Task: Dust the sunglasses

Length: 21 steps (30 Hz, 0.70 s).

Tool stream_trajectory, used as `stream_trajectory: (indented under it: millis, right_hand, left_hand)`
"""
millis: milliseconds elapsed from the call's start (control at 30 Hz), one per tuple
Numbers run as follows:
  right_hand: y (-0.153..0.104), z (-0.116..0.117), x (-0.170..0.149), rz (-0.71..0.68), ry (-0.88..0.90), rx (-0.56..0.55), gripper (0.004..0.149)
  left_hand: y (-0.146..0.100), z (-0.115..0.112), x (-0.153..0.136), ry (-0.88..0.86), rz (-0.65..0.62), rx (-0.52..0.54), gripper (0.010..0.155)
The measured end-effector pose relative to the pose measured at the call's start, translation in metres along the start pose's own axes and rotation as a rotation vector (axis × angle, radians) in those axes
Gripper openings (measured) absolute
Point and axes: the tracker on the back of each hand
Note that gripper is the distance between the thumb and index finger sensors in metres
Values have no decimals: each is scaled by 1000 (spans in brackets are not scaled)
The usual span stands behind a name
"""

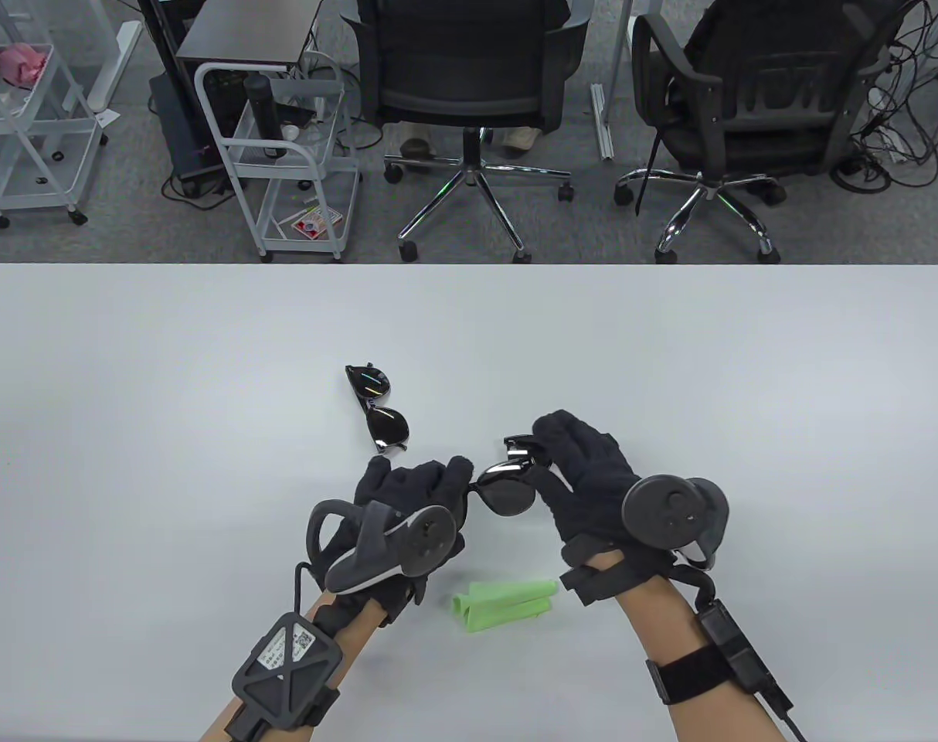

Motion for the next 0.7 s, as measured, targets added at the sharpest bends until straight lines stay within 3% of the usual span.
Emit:
stream_trajectory:
  millis: [100,233,400,567,700]
  right_hand:
    - [1,24,20,-123,-261,137,64]
    - [2,36,40,-239,-487,151,62]
    - [2,35,40,-185,-442,94,44]
    - [5,29,28,-97,-379,87,41]
    - [11,4,6,-30,-440,43,40]
  left_hand:
    - [-3,7,13,58,-12,71,99]
    - [-7,12,20,56,-44,130,101]
    - [-10,17,30,88,-72,183,101]
    - [-7,12,26,63,-54,153,101]
    - [1,-2,2,56,48,-10,102]
Point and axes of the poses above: the tracker on the back of each hand, its own x axis roughly to the thumb side, its own y axis roughly from the wrist to the fingertips, z = x × y, and after that the axes turned 7 degrees about y, right-handed
